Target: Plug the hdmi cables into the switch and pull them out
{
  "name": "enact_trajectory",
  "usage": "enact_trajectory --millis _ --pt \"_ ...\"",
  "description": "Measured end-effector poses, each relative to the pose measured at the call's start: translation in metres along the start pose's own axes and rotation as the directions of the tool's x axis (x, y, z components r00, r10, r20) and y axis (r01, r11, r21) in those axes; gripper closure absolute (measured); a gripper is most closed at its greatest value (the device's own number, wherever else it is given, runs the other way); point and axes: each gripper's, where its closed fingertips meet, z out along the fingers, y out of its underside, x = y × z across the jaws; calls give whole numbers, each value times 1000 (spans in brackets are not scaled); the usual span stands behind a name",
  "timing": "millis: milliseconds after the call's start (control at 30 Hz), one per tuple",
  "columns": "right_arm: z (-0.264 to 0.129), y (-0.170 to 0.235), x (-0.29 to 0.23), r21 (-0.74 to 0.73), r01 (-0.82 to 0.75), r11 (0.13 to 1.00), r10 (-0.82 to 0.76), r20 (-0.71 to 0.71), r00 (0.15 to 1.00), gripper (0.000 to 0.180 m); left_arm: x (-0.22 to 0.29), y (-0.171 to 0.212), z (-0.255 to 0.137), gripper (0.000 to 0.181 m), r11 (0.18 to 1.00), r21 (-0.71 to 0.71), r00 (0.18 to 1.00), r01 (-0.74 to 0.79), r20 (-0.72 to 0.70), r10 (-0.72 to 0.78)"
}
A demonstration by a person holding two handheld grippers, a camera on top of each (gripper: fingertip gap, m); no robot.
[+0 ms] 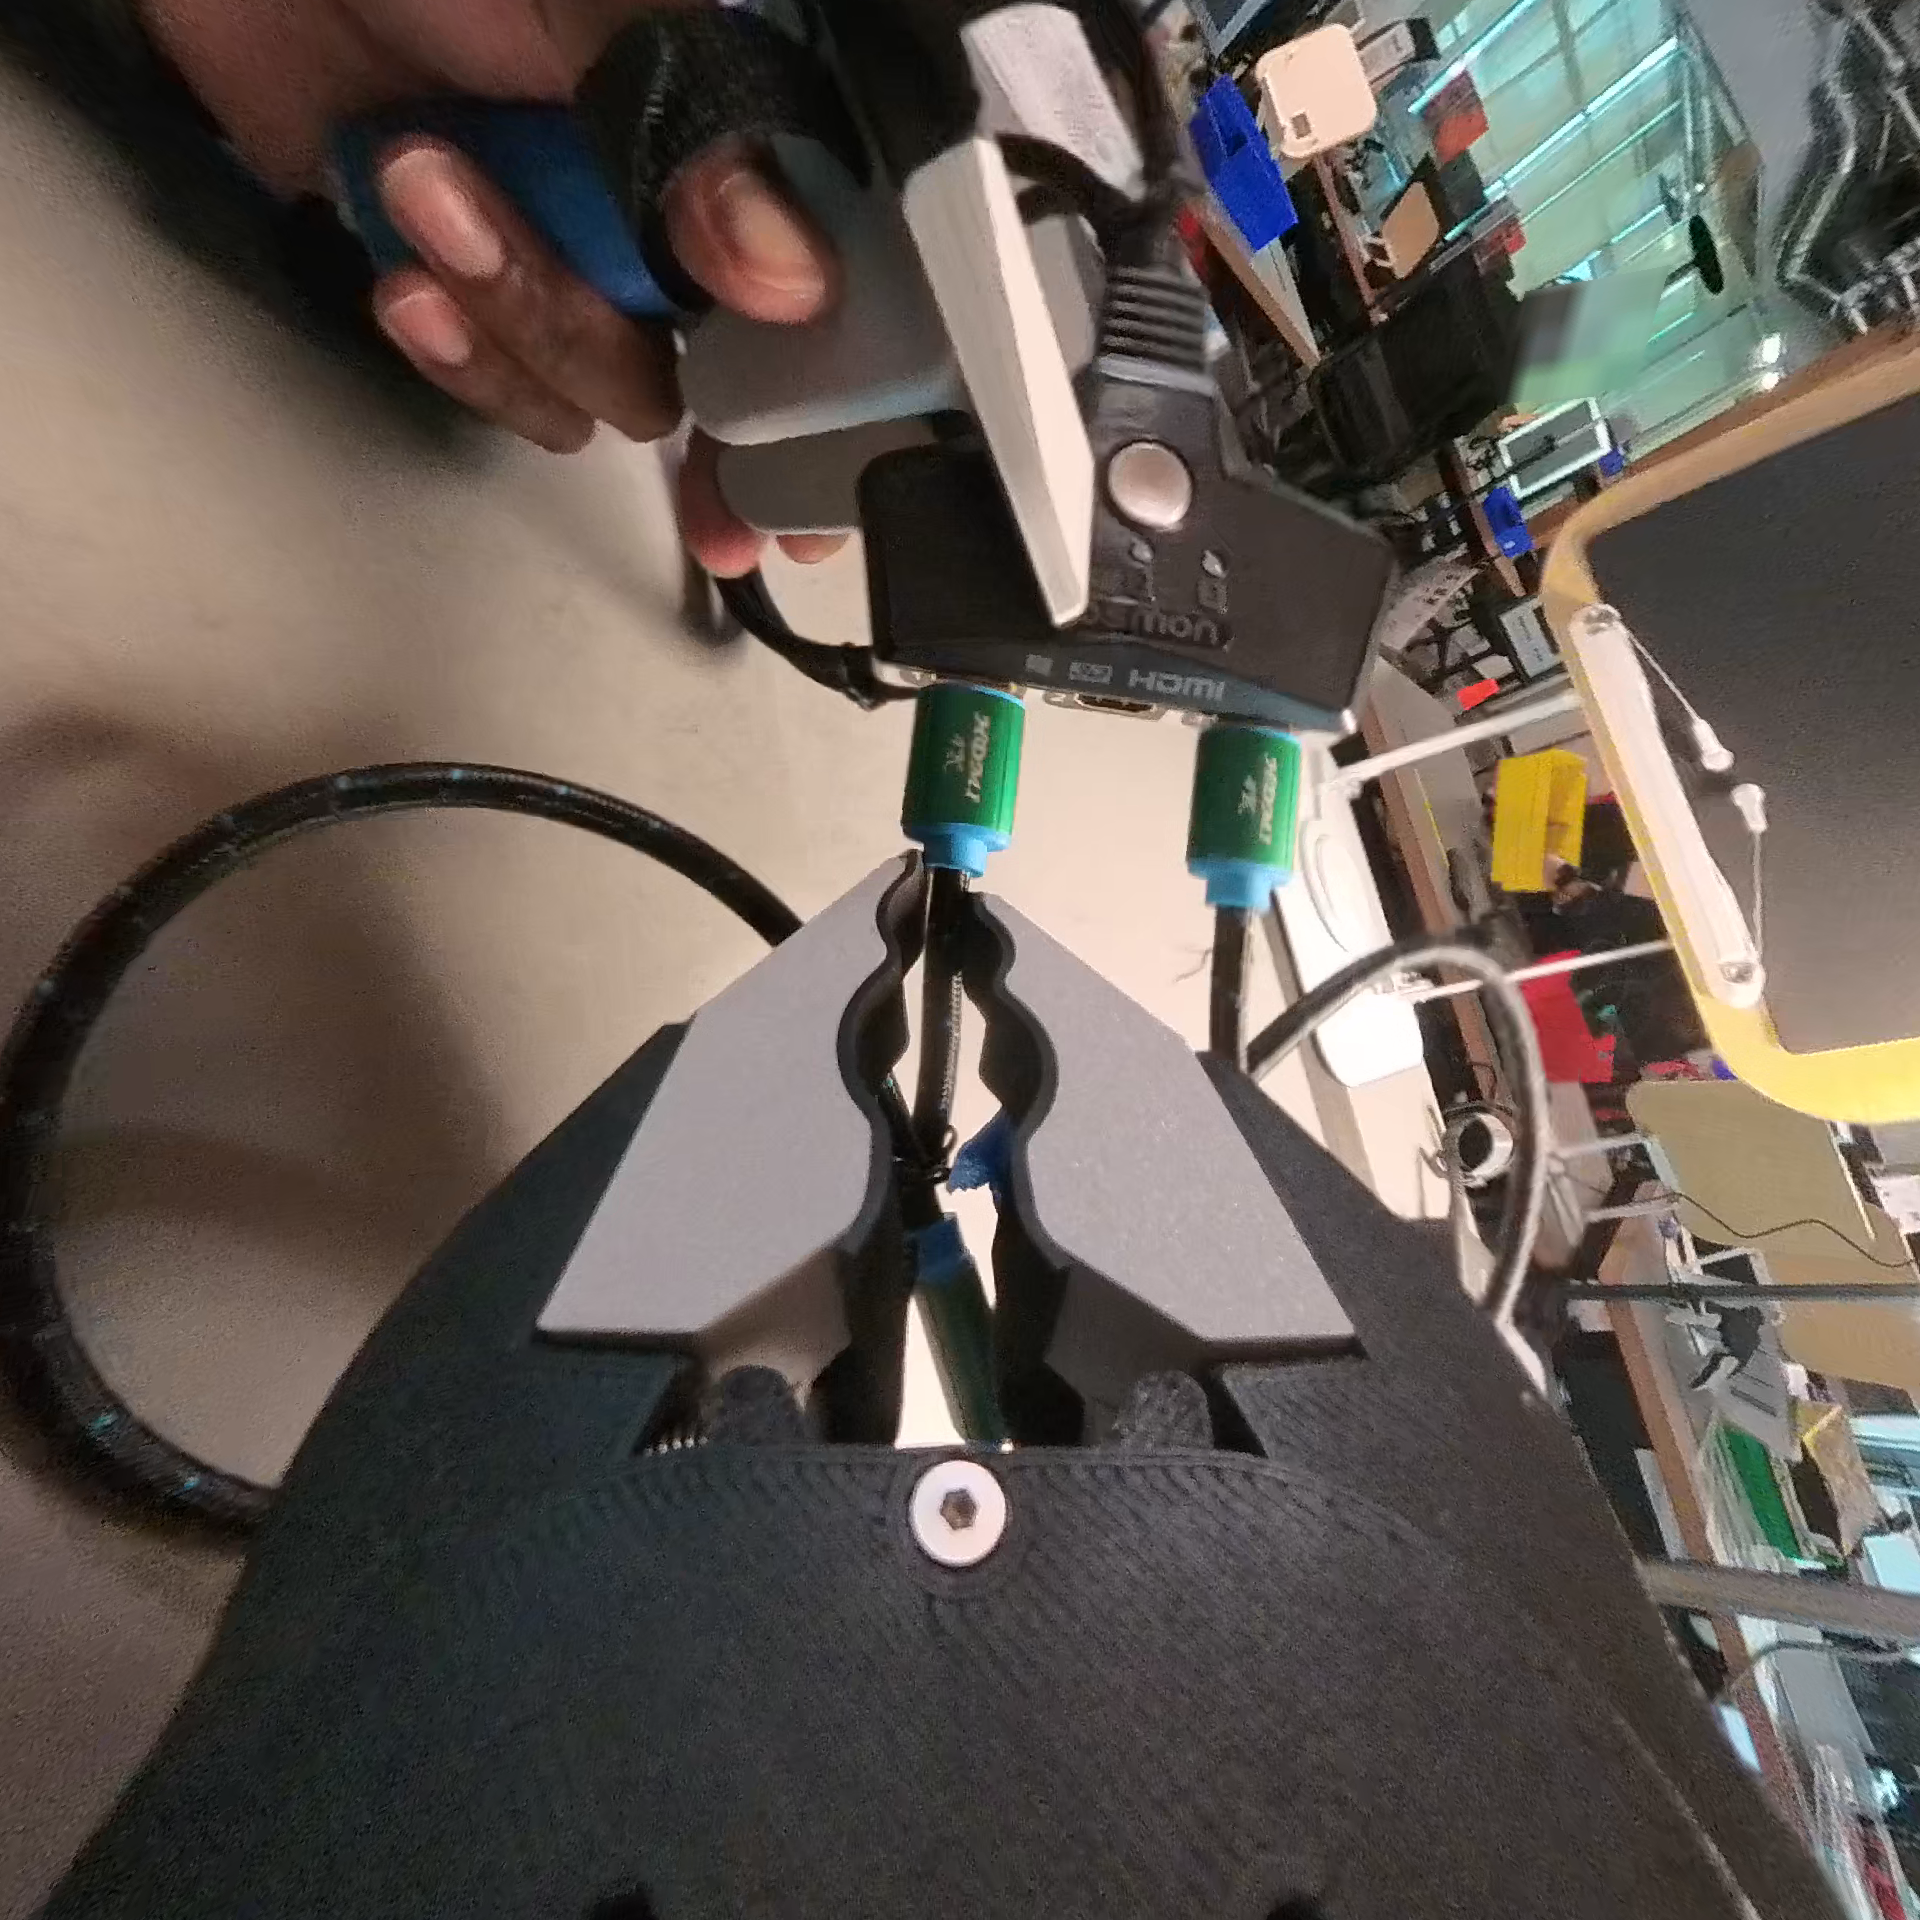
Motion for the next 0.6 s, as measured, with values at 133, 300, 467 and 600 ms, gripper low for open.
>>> enact_trajectory --millis 133,300,467,600 --pt "-4 2 10 3 -5 1000 5 -29 1000 171 3 0 3 159 1000 5 1000 -22 -5 22" --pt "0 -5 -4 19 50 999 -50 -12 999 173 -1 -4 -1 160 999 33 1000 29 -4 -29" --pt "-3 0 8 2 25 1000 -25 -45 999 172 2 -4 0 159 999 26 1000 23 -12 -23" --pt "-4 -3 -3 25 51 998 -51 7 999 173 2 -3 -2 160 999 23 999 44 -21 -44"
